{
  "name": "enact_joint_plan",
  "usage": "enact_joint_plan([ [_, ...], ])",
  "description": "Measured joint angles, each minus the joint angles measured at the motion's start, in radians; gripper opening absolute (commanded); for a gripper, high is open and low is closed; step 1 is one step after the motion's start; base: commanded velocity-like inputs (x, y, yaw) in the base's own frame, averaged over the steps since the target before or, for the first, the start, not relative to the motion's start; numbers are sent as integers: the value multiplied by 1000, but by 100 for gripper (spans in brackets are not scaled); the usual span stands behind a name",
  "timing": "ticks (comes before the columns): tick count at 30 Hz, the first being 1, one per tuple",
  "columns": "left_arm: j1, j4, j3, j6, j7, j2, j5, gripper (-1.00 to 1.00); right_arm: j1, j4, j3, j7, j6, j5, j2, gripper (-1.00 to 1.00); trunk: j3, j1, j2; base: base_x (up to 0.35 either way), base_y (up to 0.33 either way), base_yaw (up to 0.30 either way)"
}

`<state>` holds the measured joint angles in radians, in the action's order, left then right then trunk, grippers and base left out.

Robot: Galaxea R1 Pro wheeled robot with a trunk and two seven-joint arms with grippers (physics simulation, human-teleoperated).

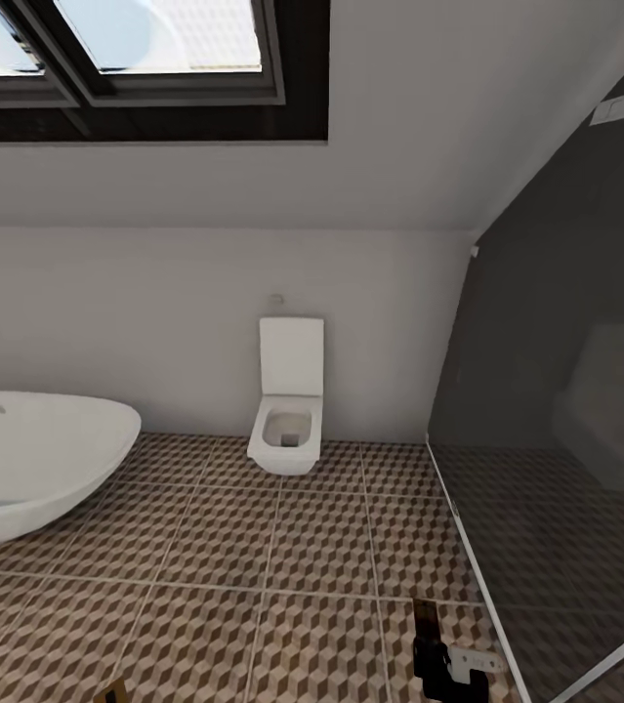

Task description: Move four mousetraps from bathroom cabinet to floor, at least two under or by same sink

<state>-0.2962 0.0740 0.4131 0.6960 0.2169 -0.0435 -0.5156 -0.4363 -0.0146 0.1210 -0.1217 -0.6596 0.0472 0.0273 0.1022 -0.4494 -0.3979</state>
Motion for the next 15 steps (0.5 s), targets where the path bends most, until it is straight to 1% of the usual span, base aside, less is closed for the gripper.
enact_joint_plan([
  [5, 0, 0, 0, 0, 0, 0, 0, -100, 0, 0, 0, 0, 0, 0, 0, -100, 0, 0, 0, 3, 0, 0],
  [7, 0, 0, 0, 0, 0, 0, 0, -100, 0, 0, 0, 0, 0, 0, 0, -100, 0, 0, 0, 91, 50, 0],
  [15, 0, 0, 0, 1, -1, 0, 0, -100, 0, 0, 0, 0, 0, 0, -1, -100, 0, 0, 0, 220, 170, 0],
])
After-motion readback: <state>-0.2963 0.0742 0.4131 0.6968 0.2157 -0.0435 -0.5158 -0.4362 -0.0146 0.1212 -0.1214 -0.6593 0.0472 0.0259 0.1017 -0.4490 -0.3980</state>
